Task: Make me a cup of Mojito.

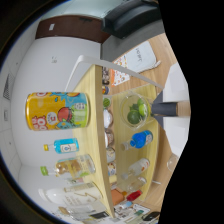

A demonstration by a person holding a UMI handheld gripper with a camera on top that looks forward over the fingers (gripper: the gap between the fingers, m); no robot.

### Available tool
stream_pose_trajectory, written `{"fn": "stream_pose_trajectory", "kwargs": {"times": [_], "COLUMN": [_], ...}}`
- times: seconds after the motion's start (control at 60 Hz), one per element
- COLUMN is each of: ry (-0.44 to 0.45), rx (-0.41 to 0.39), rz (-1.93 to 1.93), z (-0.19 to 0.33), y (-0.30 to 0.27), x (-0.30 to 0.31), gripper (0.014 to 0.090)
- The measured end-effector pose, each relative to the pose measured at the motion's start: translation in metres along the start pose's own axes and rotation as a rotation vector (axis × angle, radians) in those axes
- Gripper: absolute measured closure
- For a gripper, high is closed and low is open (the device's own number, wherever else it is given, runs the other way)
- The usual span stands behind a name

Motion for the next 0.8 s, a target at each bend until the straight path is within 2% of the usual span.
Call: {"fn": "stream_pose_trajectory", "kwargs": {"times": [0.183,0.467,0.633,0.8], "ry": [-0.019,-0.004,0.097,0.218], "rx": [0.009,0.040,0.118,0.246], "rz": [0.006,-0.088,-0.308,-0.640], "z": [-0.030,-0.029,-0.026,-0.025], "y": [0.030,0.063,0.057,0.033], "x": [-0.033,-0.076,-0.079,-0.073], "gripper": [0.0887,0.0888,0.0889,0.0888]}}
